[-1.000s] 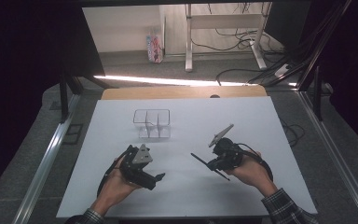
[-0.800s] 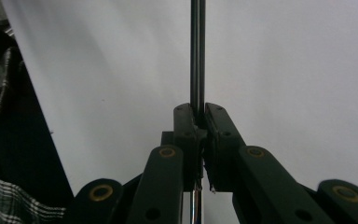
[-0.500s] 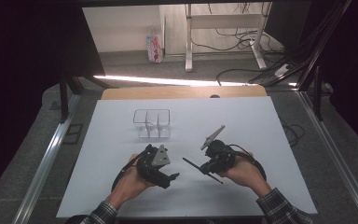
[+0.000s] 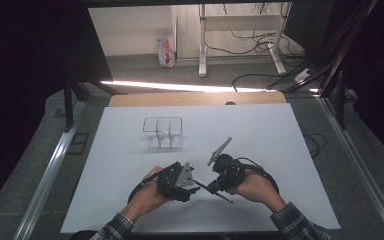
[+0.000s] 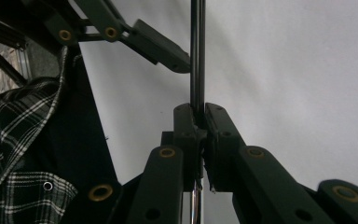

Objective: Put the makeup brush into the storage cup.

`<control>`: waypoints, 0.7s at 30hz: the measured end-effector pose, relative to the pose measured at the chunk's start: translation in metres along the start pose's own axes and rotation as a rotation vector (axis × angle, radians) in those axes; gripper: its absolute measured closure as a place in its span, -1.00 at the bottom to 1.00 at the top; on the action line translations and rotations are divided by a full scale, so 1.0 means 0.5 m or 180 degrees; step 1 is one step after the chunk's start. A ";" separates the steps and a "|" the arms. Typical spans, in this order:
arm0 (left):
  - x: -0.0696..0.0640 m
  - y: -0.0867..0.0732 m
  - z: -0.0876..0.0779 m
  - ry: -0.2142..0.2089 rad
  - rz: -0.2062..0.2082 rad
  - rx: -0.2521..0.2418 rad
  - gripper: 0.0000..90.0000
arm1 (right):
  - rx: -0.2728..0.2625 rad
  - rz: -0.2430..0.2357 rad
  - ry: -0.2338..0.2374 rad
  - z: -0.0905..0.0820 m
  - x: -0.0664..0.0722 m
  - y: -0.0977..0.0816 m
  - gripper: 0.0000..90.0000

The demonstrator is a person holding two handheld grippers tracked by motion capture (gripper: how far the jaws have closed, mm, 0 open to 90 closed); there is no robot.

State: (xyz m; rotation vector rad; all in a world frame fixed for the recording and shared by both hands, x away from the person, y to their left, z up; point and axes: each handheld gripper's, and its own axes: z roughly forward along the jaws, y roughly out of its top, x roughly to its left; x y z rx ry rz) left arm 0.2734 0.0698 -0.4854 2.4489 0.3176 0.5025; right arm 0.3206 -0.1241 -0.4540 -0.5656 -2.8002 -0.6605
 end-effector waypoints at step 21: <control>-0.014 -0.004 -0.003 -0.0279 0.0406 0.0153 0.87 | -0.0270 0.0073 -0.0244 -0.017 -0.027 -0.013 -0.09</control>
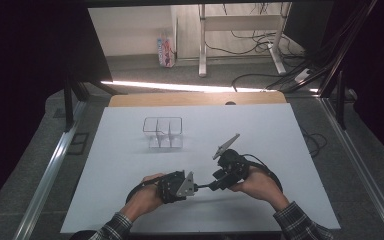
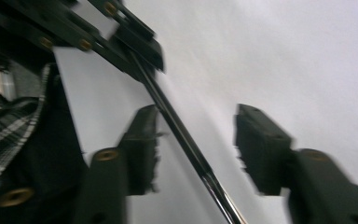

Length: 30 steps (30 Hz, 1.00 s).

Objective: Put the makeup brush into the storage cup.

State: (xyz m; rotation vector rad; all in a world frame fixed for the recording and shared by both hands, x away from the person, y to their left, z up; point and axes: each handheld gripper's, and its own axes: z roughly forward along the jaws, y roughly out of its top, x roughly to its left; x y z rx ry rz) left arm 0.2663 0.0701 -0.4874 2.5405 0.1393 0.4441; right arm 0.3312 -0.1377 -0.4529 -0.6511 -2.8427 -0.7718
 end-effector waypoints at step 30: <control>0.028 -0.045 -0.027 -0.0241 -0.0843 -0.0108 0.86 | -0.0596 0.0088 -0.0751 -0.046 -0.039 -0.051 -1.00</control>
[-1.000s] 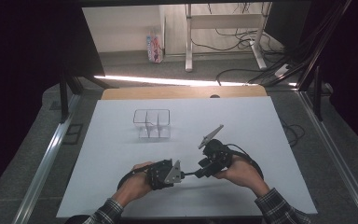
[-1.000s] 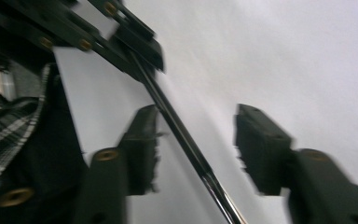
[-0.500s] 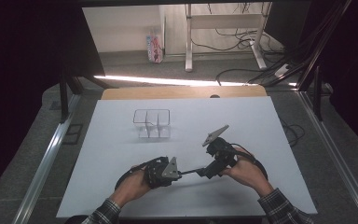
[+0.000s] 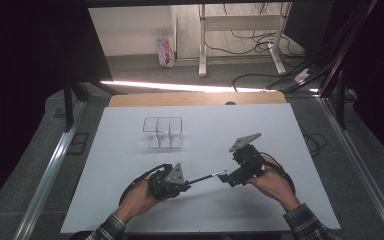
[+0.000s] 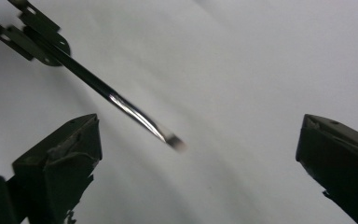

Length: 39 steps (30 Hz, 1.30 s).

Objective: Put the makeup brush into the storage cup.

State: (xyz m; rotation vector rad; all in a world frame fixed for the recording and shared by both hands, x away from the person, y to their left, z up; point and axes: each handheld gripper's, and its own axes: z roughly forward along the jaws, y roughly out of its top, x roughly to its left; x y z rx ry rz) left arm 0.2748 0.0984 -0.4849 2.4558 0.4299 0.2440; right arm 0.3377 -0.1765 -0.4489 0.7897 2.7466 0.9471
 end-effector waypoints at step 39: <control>0.030 -0.025 -0.028 -0.0659 -0.0701 -0.1269 0.86 | -0.1389 0.0680 0.0921 -0.033 0.021 -0.006 -0.27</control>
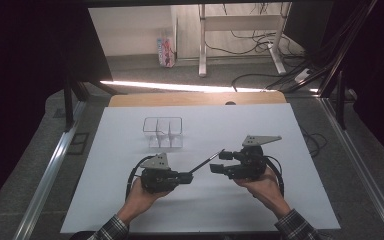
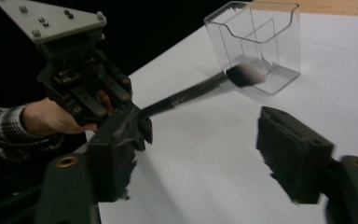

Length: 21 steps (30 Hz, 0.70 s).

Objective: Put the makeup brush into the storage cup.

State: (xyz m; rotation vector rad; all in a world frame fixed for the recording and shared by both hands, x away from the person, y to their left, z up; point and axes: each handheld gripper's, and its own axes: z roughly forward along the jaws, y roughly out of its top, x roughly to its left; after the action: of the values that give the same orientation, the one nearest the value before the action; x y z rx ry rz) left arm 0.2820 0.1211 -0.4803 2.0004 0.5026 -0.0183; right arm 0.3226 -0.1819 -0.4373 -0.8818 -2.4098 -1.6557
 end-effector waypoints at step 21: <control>-0.009 -0.001 0.023 0.0023 0.0168 0.0217 0.78 | -0.0119 0.0337 0.0758 0.009 -0.011 0.002 0.82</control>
State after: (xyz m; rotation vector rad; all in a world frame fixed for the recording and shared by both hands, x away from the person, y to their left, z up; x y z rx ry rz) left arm 0.2801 0.1097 -0.4852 2.0804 0.4592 0.0045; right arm 0.3287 -0.1801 -0.4404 -0.7545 -2.1452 -1.6671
